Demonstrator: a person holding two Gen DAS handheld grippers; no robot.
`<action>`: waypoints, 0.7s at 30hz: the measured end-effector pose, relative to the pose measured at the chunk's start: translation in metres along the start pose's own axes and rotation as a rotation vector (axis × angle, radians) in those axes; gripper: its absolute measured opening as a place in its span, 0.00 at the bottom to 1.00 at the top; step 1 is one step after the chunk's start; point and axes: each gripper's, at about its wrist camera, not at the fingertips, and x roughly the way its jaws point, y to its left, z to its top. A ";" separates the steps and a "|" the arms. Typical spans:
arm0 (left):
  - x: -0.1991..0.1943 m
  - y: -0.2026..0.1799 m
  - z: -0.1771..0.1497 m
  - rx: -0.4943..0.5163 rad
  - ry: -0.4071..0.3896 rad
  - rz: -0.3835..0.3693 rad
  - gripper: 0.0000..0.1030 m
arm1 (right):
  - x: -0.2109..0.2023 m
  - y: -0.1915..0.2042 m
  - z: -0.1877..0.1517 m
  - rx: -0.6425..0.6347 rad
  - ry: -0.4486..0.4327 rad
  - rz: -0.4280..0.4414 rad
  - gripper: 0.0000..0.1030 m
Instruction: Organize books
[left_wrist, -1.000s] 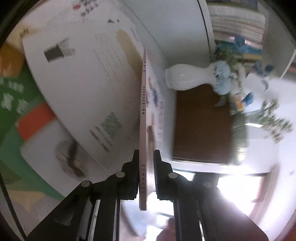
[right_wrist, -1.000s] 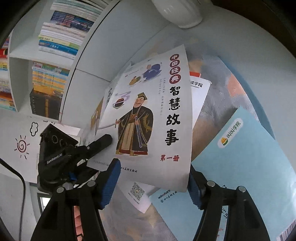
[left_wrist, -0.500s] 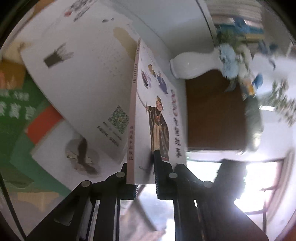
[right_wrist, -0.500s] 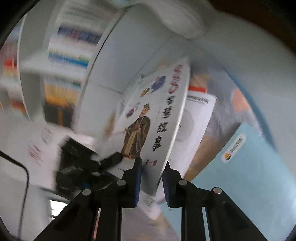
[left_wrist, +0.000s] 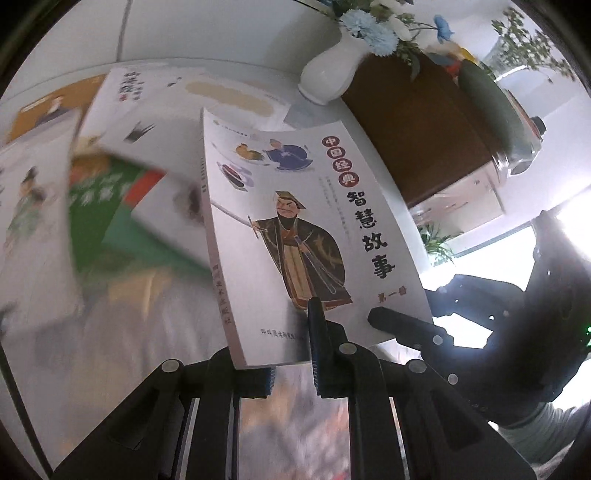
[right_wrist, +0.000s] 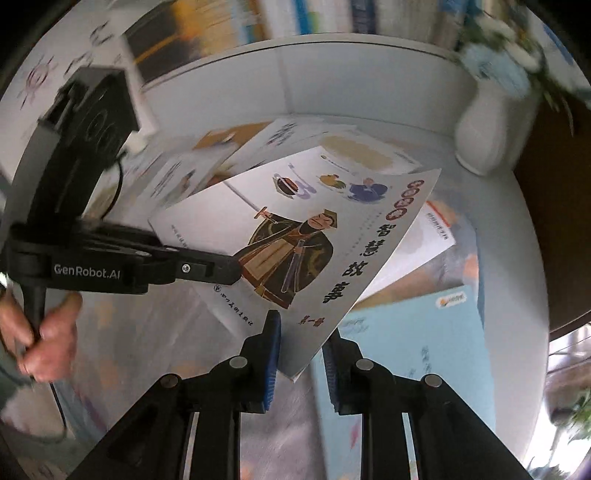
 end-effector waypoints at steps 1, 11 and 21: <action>-0.008 0.001 -0.009 -0.001 -0.006 0.012 0.12 | -0.002 0.012 -0.002 -0.014 0.000 0.001 0.20; -0.111 0.040 -0.050 -0.049 -0.122 0.089 0.12 | -0.025 0.106 -0.015 -0.136 -0.061 0.063 0.21; -0.231 0.152 -0.062 -0.146 -0.303 0.179 0.11 | -0.009 0.152 0.028 -0.254 -0.159 0.127 0.23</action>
